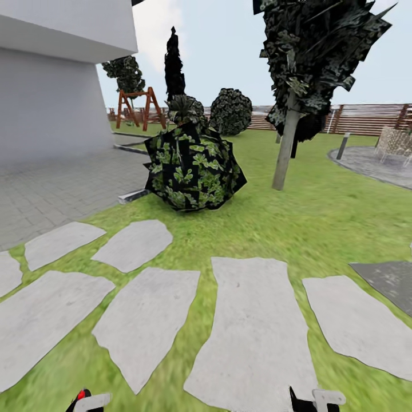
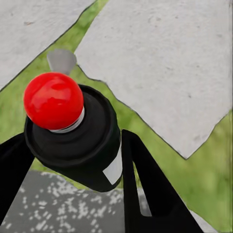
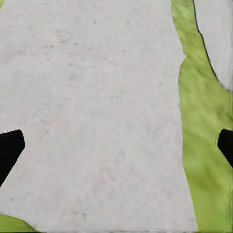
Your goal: Pick up the pesticide atomizer in the garden and spray insectifuge to fully cover both potted plants in the garden.
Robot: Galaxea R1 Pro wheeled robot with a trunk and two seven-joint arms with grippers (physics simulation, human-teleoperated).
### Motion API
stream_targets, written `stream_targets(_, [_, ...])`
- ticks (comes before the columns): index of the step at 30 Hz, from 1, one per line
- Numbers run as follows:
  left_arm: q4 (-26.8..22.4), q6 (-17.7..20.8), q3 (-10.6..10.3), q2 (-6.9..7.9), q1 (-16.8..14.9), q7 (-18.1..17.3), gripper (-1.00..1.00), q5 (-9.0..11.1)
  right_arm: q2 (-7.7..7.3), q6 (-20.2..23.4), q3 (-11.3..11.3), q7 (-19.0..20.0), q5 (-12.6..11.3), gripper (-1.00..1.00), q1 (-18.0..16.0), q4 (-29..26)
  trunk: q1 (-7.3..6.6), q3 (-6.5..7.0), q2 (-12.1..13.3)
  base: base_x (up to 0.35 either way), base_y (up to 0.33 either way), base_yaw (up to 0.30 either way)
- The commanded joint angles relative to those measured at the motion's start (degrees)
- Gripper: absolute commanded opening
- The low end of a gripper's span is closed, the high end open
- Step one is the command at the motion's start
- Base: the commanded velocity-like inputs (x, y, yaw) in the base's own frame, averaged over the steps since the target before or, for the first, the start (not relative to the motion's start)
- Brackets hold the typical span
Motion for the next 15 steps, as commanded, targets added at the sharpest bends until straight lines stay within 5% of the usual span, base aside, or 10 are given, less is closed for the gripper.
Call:
stream_targets(1, [0.0,-0.2,0.2,-0.01,0.0,0.3,-1.0,-0.5,0.01,-0.2,-0.1,0.1,-0.2,1.0,0.0,0.1,-0.01,-0.05,0.0,0.0,0.0,-0.3])
stream_targets(15, [0.0,-0.2,0.2,-0.01,0.0,0.3,-1.0,-0.4,0.01,-0.2,-0.1,0.1,-0.2,1.0,0.0,0.1,-0.01,-0.35,0.0,0.0,0.0,-0.296])
